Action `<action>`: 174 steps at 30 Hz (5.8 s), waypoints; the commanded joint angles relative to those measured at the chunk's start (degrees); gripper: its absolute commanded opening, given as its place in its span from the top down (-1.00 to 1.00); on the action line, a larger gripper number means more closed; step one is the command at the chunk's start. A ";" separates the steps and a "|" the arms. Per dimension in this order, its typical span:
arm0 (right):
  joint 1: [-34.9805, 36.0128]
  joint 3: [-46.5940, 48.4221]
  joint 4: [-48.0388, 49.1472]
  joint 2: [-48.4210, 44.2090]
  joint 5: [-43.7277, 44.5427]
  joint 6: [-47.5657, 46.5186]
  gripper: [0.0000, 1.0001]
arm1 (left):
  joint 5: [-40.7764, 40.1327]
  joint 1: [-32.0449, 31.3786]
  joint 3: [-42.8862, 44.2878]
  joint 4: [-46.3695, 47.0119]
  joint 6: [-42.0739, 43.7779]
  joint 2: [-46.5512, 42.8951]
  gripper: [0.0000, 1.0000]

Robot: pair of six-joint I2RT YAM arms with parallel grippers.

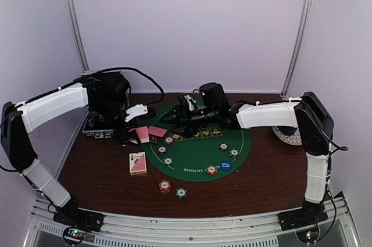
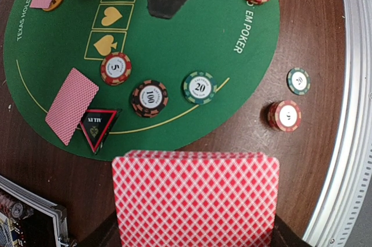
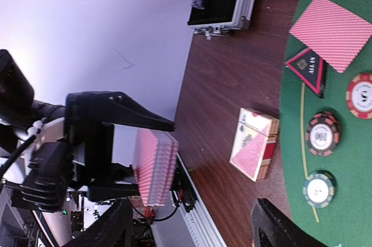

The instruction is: Distribute texas hold em gaming equipment

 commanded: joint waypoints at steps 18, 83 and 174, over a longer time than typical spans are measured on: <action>5.00 6.74 14.59 8.48 -5.19 10.91 -0.45 | 2.15 0.25 2.97 1.02 -0.86 0.17 0.64; -0.82 -2.54 11.69 0.13 -9.04 11.65 1.00 | 1.41 0.27 0.95 1.02 -0.06 -0.69 0.70; 6.43 7.31 10.23 7.58 -2.41 9.41 -0.48 | 2.85 0.22 2.88 0.45 -1.47 0.29 0.75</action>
